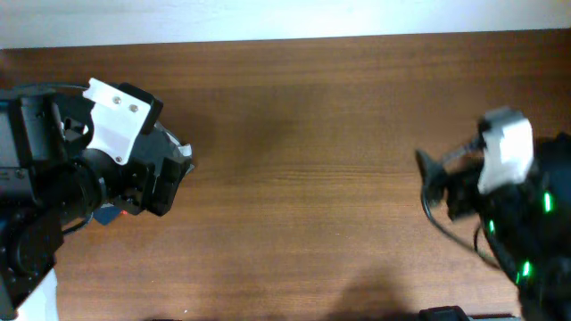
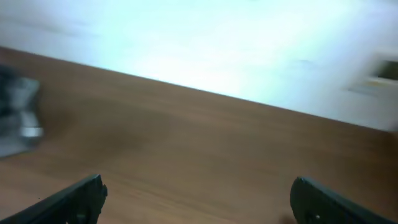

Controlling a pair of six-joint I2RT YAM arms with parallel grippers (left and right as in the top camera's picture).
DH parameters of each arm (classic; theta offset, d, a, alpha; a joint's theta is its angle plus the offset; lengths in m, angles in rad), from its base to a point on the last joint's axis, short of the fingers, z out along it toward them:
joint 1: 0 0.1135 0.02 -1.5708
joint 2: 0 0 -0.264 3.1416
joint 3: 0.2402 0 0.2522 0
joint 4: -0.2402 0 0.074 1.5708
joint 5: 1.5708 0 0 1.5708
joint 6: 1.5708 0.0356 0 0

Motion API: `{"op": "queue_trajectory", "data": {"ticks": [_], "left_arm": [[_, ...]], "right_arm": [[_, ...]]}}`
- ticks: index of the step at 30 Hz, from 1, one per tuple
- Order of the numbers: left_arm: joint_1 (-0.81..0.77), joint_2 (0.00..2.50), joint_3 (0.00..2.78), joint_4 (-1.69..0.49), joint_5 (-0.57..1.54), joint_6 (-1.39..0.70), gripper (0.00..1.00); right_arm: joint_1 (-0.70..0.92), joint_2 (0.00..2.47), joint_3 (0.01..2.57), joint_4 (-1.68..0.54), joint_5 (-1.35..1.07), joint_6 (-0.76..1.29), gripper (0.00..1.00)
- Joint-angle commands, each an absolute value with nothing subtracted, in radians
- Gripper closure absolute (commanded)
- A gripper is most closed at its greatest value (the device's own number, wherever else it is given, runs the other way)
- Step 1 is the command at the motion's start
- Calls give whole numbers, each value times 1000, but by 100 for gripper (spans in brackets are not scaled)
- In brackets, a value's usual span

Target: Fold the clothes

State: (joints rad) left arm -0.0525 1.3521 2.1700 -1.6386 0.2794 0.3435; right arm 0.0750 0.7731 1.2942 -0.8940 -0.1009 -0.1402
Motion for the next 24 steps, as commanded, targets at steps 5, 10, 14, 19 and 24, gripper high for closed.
{"op": "queue_trajectory", "data": {"ticks": [5,10,14,19,24], "left_arm": [[-57,1355,2167,-1640,289,329,1],[-57,1355,2167,-1640,289,329,1],[-57,1355,2167,-1640,289,329,1],[-57,1355,2167,-1640,289,329,1],[-57,1355,2167,-1640,288,329,1]], "right_arm": [[84,443,839,-811,75,-167,1],[84,210,547,-765,57,-69,1],[84,84,362,-698,54,-43,1],[84,21,212,-648,47,-43,1],[84,3,156,-612,11,-44,1]]}}
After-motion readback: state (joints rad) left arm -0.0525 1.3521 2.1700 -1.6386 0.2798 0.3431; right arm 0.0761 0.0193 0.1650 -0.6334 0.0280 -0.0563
